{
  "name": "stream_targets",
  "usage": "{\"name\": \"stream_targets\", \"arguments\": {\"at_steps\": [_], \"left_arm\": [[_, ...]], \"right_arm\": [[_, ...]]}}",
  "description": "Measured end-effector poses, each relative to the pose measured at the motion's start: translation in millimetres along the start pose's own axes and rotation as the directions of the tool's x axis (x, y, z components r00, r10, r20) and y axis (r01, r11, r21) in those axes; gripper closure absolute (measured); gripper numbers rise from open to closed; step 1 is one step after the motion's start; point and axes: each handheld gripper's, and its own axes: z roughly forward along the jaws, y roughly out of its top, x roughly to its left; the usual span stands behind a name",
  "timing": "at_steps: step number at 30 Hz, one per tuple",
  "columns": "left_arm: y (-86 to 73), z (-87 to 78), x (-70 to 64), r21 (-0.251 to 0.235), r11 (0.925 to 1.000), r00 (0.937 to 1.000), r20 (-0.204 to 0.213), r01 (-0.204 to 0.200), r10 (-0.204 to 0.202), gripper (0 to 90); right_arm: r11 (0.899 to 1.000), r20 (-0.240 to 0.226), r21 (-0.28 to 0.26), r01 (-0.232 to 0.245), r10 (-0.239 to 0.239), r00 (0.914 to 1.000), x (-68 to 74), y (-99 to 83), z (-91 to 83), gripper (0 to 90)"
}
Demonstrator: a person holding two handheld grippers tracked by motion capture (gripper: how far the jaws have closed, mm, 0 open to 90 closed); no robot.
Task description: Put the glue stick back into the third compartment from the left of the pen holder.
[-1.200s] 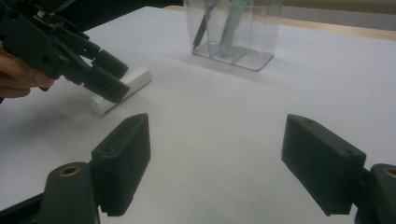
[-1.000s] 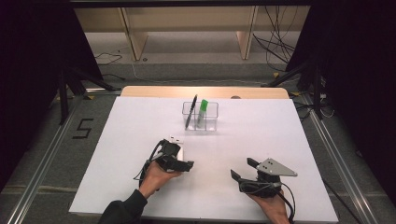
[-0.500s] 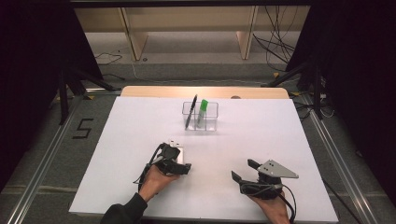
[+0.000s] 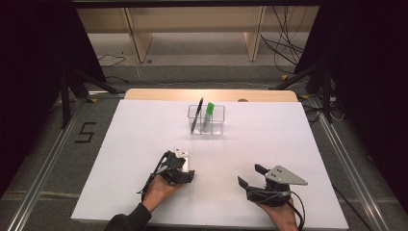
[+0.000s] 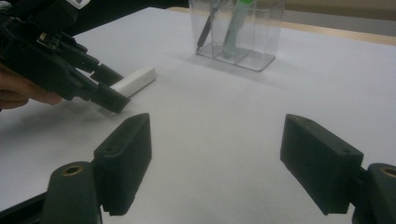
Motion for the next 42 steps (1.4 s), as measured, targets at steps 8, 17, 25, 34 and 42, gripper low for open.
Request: {"name": "stream_targets", "arguments": {"at_steps": [8,17,25,34,42], "left_arm": [[-3.5,-1.2,0.1,-0.017,0.9998,0.9999,-0.01,-0.01,0.009,48.4],[-7.1,-2.9,3.0,-0.031,0.9994,0.9999,0.001,-0.015,0.015,55.3],[-7.9,-4.2,6.5,-0.034,0.9992,0.9996,0.02,-0.021,0.022,64.0],[-3.7,-4.5,14.6,-0.014,0.9996,0.9965,0.079,-0.025,0.026,64.6],[5.4,-11.6,23.0,0.007,0.9992,0.9878,0.151,-0.04,0.039,64.7]], "right_arm": [[1.0,-0.008,-0.005,-0.003,0.003,1.0,0.5,0.6,-0.5,26.3],[1.0,-0.006,0.003,0.006,-0.006,1.0,0.8,-0.1,0.8,26.9],[1.0,-0.01,0.006,0.003,-0.003,0.9999,1.1,-0.8,2.0,27.1],[1.0,-0.007,0.004,0.003,-0.003,1.0,0.0,-0.4,1.7,27.3],[1.0,-0.011,-0.001,0.005,-0.005,0.9999,1.0,0.7,1.7,27.4]]}}
